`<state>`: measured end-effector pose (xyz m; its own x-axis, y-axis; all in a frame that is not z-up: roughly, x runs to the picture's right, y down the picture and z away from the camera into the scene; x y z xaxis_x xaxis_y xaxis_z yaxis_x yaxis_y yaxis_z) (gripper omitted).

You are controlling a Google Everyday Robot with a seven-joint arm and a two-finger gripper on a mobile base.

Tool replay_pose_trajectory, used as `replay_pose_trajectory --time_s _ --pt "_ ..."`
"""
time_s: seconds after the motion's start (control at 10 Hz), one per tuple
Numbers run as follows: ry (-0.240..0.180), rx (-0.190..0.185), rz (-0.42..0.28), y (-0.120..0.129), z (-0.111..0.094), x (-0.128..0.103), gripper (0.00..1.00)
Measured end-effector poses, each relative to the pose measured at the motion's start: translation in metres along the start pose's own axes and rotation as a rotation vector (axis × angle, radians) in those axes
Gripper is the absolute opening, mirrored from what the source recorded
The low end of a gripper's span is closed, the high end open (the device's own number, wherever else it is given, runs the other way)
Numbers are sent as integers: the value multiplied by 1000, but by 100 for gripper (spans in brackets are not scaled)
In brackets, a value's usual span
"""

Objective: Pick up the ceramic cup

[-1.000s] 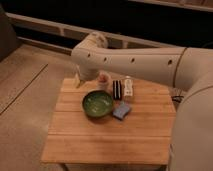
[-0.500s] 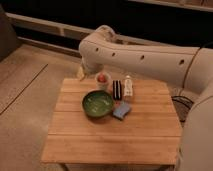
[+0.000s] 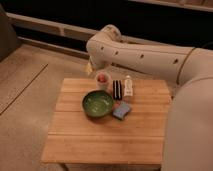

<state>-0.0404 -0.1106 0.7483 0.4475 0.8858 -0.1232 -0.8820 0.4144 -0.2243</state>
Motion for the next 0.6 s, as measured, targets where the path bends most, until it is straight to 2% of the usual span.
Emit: replay_pose_trajectory --time_s 0.2,0.4,0.5,0.6 --pt "-9 -14 -40 -9 18 -19 65" --pt "17 -51 -59 -7 45 -24 65" --pt "33 -64 -58 -8 55 -22 65" --pt "67 -89 -33 -8 70 -14 65"
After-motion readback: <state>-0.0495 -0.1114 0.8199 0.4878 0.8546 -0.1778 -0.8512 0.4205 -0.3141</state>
